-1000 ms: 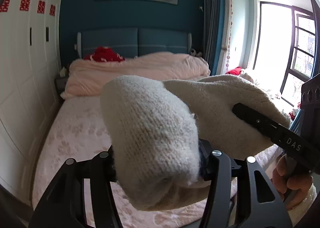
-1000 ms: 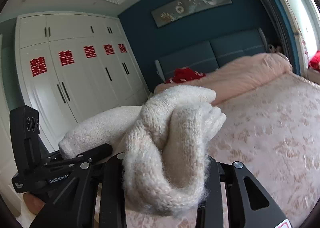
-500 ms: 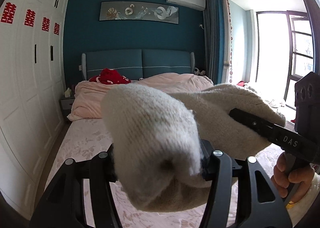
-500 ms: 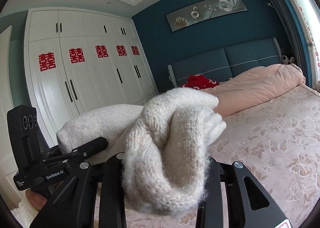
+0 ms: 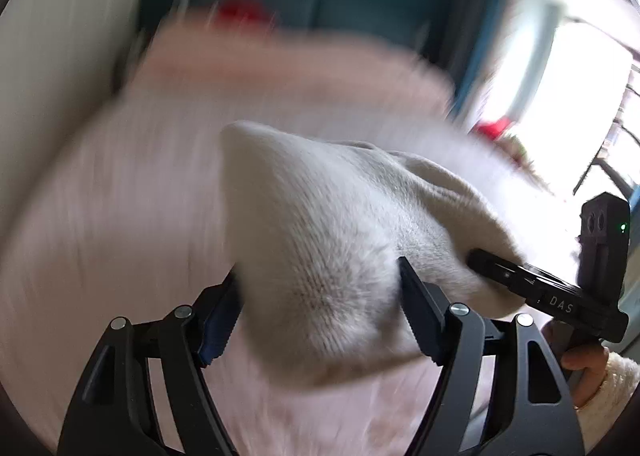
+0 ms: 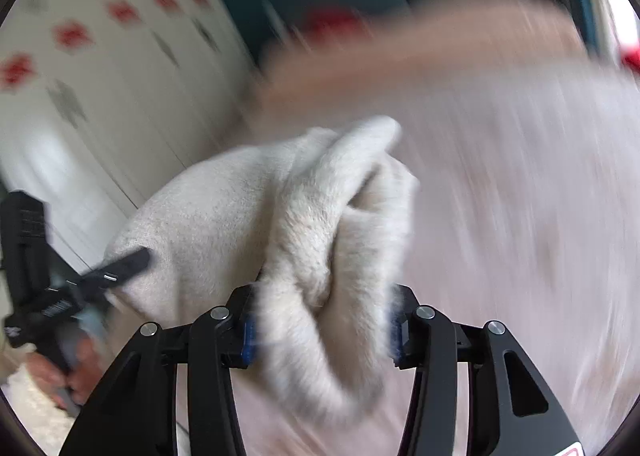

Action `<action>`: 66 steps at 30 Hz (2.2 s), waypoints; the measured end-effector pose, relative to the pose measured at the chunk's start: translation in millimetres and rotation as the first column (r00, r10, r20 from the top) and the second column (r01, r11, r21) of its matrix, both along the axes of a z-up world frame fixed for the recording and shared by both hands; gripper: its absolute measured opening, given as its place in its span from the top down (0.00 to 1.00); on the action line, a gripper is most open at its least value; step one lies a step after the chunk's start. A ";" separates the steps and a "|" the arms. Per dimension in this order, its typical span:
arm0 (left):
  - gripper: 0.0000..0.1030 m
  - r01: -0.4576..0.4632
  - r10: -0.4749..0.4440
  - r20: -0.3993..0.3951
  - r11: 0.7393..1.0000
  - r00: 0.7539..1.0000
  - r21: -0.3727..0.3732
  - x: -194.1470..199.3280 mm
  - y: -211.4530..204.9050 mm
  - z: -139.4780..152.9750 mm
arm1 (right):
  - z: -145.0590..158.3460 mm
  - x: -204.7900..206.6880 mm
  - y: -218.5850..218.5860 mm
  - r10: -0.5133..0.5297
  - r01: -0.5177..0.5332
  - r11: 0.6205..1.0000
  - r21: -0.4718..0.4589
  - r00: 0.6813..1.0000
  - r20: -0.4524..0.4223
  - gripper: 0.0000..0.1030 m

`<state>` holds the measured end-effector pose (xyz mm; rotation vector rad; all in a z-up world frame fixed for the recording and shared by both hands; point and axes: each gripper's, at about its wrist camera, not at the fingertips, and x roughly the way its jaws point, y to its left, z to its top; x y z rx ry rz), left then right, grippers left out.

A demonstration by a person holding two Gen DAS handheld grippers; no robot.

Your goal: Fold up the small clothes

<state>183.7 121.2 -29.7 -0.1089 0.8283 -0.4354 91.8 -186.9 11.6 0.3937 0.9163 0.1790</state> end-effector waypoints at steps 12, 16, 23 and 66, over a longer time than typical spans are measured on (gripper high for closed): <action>0.10 -0.259 0.193 -0.240 0.923 0.951 -0.283 13.7 45.3 -46.9 | -49.8 15.2 -22.4 -0.083 0.118 0.976 0.185 0.979 -0.184 0.23; 0.39 -0.235 0.142 -0.343 0.940 0.929 -0.247 26.5 23.3 -76.4 | -61.7 23.0 -19.8 -0.088 0.151 0.946 0.287 0.972 -0.219 0.68; 0.55 -0.148 0.081 -0.280 0.963 0.956 -0.226 12.5 19.5 -49.2 | 1.9 10.9 -19.8 0.003 0.008 0.987 0.158 0.998 -0.070 0.69; 0.29 -0.251 0.185 -0.382 0.959 0.905 -0.131 17.0 6.2 -82.1 | -68.7 38.4 -20.8 -0.044 0.099 0.977 0.190 0.960 -0.276 0.62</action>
